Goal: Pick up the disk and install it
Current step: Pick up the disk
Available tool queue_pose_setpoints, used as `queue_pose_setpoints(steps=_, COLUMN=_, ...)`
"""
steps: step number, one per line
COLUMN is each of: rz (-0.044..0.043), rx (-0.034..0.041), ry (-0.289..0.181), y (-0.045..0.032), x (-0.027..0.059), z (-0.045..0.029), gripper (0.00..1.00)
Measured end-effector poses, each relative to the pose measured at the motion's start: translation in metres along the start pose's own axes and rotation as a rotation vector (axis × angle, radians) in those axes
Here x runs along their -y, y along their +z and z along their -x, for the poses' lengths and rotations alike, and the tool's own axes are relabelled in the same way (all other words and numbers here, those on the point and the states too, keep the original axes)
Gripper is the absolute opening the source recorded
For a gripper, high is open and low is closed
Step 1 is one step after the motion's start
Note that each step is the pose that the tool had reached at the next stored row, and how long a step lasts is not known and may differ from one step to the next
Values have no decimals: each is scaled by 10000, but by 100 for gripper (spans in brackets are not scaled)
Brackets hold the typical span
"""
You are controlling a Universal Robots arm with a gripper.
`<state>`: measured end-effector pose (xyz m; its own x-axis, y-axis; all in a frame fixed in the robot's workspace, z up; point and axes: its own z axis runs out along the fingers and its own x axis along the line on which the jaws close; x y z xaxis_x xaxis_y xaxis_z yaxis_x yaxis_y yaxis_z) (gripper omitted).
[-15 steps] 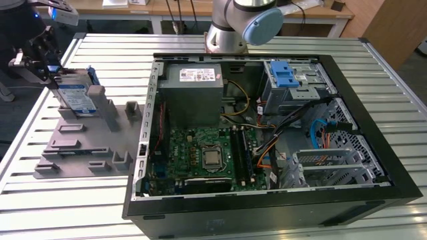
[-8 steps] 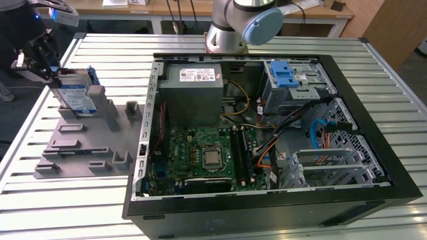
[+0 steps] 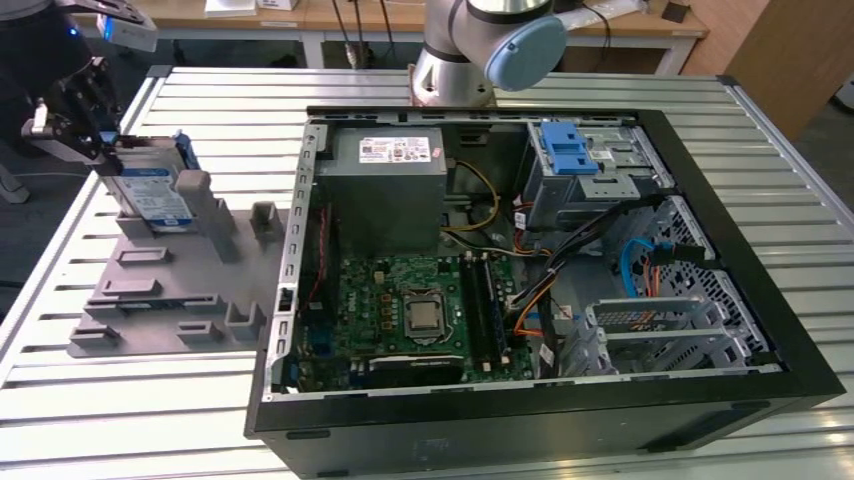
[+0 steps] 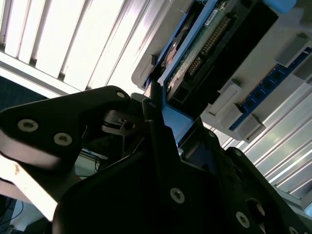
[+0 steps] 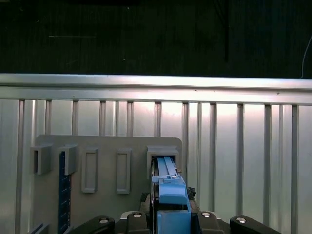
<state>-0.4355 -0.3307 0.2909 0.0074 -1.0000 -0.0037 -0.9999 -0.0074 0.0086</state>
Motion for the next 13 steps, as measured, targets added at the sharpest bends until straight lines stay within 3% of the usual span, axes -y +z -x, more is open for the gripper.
queue_pose_setpoints(steps=13, rz=2, rx=-1, ry=186, y=-38, x=-1, z=0, gripper=36)
